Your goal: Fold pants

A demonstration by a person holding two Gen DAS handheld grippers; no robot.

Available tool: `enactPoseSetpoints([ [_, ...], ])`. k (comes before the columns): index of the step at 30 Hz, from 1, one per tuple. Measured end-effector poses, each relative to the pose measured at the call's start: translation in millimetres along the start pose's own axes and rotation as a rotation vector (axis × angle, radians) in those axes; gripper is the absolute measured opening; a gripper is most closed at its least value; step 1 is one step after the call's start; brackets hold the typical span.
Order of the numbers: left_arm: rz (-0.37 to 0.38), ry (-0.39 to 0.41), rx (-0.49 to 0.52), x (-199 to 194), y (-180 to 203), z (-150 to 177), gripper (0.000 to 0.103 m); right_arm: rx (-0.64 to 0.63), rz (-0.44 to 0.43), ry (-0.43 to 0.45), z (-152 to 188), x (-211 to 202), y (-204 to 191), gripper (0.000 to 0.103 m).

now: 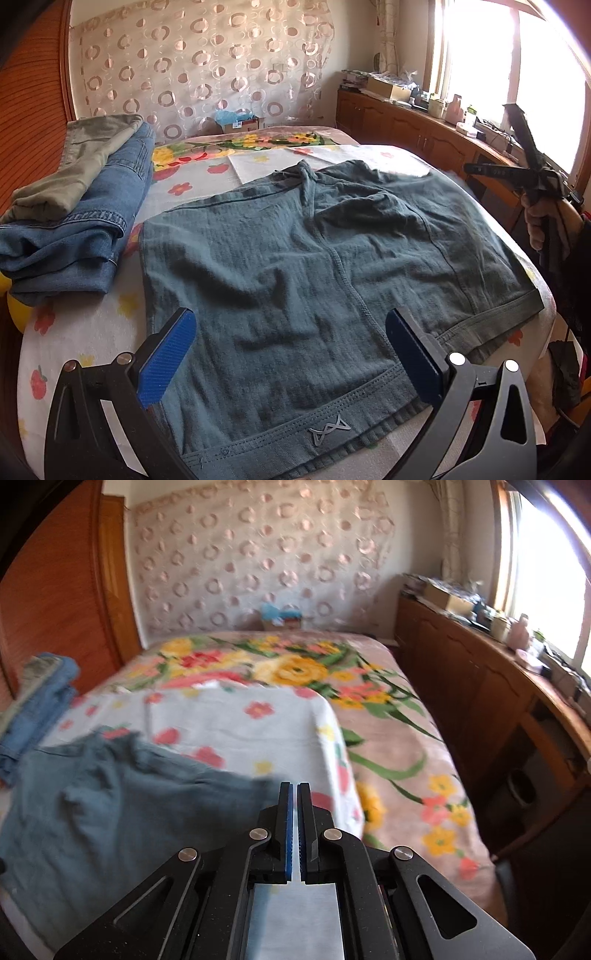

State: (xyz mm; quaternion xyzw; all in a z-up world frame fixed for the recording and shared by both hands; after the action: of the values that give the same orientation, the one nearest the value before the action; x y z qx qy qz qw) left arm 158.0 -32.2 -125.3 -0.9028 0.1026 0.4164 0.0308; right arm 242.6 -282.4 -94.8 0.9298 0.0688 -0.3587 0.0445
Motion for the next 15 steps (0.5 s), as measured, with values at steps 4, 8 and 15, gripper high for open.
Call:
enactPoseSetpoints([
  [4,-0.004,-0.004,-0.002,0,-2,3,0.103,0.036,-0.003,-0.037,9,12,18,0.002],
  [8,-0.007,-0.008,-0.006,1,-5,4,0.103,0.043,-0.063,-0.034,14,0,12,0.005],
  [15,-0.011,-0.026,-0.007,6,-6,8,0.103,0.026,-0.092,-0.070,12,15,11,0.035],
])
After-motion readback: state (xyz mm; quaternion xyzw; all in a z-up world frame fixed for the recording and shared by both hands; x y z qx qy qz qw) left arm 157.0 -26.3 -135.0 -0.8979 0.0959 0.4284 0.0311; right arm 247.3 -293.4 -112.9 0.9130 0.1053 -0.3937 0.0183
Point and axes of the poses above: each gripper's, at about its wrist camera, not at the fingertips, and x roughly the way its jaws point, y to its right, z to its underside, the point moved 8 cm from there along x, roughly the way its jaws point, and after that the axes turned 5 degrees about -y, right-handed, at the moved point
